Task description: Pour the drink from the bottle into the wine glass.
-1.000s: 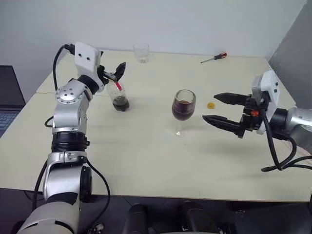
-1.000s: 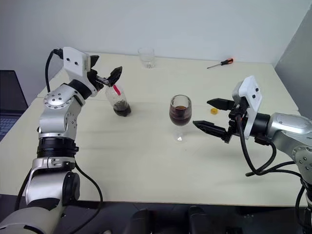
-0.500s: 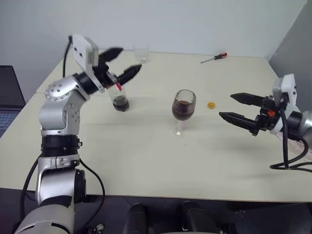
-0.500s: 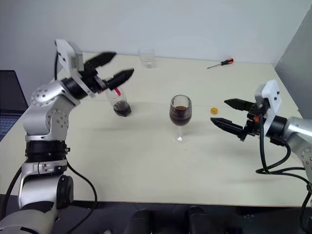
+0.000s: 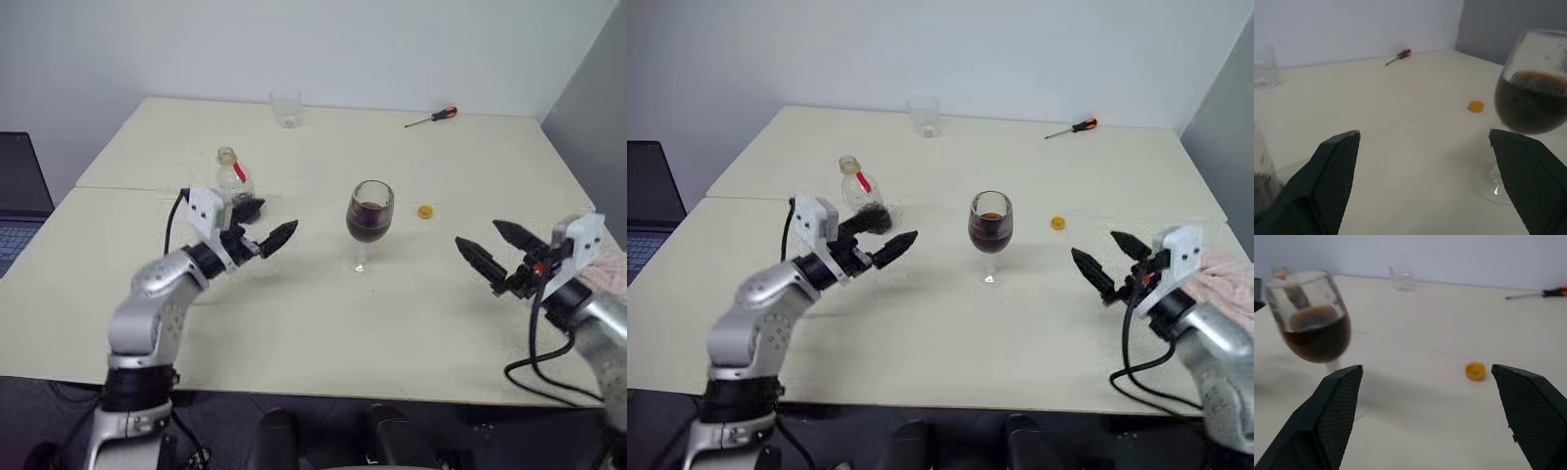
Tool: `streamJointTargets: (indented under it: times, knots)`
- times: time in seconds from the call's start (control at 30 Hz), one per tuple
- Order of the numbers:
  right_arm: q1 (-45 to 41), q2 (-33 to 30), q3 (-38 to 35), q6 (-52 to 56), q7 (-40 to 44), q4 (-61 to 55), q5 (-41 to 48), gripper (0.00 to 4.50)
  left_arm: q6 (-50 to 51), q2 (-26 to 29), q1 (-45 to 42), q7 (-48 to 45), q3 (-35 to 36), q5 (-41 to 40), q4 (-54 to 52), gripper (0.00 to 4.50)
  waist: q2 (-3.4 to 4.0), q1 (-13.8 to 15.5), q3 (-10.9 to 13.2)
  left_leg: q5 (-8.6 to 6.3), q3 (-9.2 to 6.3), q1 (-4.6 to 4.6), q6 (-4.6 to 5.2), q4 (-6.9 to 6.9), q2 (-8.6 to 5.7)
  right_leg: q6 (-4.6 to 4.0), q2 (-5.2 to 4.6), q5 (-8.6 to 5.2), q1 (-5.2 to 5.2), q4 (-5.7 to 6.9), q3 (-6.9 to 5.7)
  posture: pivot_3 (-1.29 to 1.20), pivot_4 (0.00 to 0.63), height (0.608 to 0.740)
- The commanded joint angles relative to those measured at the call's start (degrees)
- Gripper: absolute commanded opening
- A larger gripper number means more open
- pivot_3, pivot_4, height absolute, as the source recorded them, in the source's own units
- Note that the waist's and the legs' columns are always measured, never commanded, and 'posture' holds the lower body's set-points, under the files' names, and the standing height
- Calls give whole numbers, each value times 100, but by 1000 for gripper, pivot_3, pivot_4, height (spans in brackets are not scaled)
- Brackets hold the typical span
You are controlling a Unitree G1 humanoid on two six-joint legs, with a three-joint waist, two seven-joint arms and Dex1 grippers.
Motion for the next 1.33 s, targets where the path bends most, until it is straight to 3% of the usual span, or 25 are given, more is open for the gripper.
streamJointTargets:
  times: [0.03,0.27,0.37,0.83,1.33]
  knots:
    - [373,468,339,-709,-399,144,-749,4500,-803,-192,577,252,-65,450,-23,4465,7,-1,-5,0,2,2,0,-1,0,0,-1,0,-2,0,2,0,150,740]
    - [940,1243,807,-1680,-1325,451,-2171,4500,-1715,-666,1014,1788,185,1500,503,4465,20,1,-50,0,9,6,0,-5,-1,-3,0,-4,-1,-5,5,0,150,740]
    - [1420,1483,1351,-2104,-1344,289,-2623,4500,-2025,-864,1534,1916,-20,1661,45,4465,23,-8,-81,-2,10,13,0,-22,2,-18,1,-17,-1,-6,7,0,150,740]
    - [1364,1724,1270,-1888,-1412,-311,-2360,4500,-1553,-1292,2110,2107,-497,1540,-1302,4465,24,-4,-86,-4,16,76,-2,-53,2,-22,-6,-23,62,-47,11,0,150,740]
    - [1247,1528,1234,-1835,-1095,-155,-2160,4500,-887,-1322,2328,2199,-705,1541,-1783,4465,24,-13,-86,-4,9,78,-2,-58,1,-27,-4,-26,62,-47,3,0,150,740]
